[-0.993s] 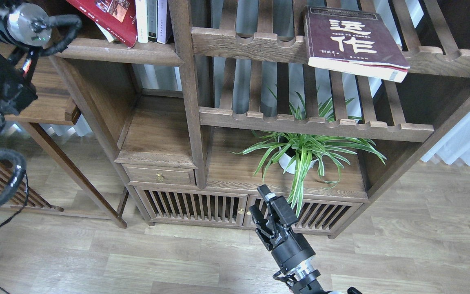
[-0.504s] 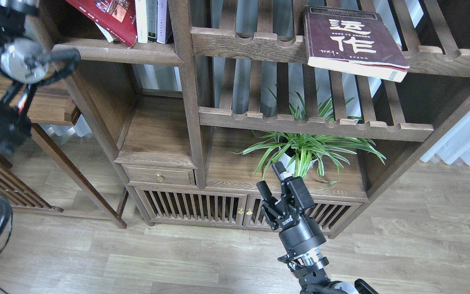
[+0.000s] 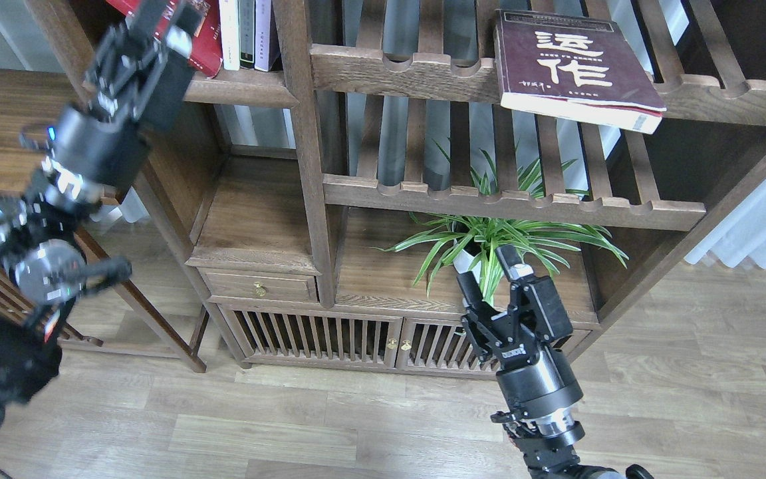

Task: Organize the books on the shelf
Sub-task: 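Withdraw the left arm down and raise the right gripper toward the maroon book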

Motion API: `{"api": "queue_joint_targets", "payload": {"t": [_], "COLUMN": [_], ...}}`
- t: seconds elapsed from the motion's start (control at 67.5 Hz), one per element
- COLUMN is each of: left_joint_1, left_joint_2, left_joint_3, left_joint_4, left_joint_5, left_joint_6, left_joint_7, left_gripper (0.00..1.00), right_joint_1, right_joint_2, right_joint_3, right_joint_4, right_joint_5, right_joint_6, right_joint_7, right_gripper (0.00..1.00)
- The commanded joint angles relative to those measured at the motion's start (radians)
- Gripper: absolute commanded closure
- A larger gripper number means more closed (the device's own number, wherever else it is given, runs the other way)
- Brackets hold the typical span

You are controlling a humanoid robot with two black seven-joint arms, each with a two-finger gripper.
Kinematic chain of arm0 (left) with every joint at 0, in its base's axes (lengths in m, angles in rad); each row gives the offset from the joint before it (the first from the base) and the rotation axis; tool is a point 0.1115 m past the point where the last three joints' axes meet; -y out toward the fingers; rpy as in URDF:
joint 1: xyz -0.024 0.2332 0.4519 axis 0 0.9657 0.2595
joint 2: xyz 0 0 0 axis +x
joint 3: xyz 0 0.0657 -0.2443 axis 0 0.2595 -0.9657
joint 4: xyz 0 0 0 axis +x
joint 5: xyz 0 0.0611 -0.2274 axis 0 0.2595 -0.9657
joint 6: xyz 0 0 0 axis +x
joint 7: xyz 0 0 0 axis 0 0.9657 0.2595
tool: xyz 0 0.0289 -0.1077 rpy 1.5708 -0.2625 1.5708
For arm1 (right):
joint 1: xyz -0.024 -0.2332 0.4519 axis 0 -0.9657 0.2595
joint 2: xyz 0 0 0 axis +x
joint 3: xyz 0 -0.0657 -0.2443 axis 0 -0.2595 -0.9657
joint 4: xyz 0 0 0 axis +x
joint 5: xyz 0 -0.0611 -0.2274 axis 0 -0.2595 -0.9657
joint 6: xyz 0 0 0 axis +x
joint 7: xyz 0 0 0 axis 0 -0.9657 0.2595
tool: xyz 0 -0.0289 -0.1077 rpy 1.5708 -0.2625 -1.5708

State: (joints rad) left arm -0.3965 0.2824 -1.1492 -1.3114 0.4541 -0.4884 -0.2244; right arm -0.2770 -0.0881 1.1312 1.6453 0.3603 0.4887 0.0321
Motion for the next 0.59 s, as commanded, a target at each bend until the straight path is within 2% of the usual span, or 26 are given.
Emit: {"api": "queue_joint_targets", "payload": {"t": [0.0, 0.252, 0.444, 0.578], "left_joint_1": [0.053, 0.102, 0.211, 0.283], "left_joint_2": [-0.018, -0.022, -0.022, -0.038], "left_joint_3": [0.013, 0.059, 0.105, 0.100], "left_joint_4": [0.007, 0.043, 0.080, 0.081], "left_joint_5": [-0.055, -0.057, -0.055, -0.063], "left_joint_6": [0.000, 0.000, 0.000, 0.000], "left_joint_7": [0.079, 0.080, 0.080, 0.073], "left_gripper": [0.24, 0.19, 0.13, 0.06], "right_joint_1": [0.032, 0.143, 0.203, 0.213], "right_joint_2": [0.007, 0.011, 0.005, 0.008], "right_joint_3": [0.032, 0.105, 0.144, 0.145], "right_joint_4": [0.001, 0.001, 0.005, 0.005], "right_joint_5": [0.000, 0.003, 0.003, 0.005], "right_joint_6": [0.000, 0.000, -0.087, -0.120], "right_joint_7": [0.002, 0.025, 0.025, 0.025], "right_gripper": [0.06, 0.06, 0.06, 0.06]}}
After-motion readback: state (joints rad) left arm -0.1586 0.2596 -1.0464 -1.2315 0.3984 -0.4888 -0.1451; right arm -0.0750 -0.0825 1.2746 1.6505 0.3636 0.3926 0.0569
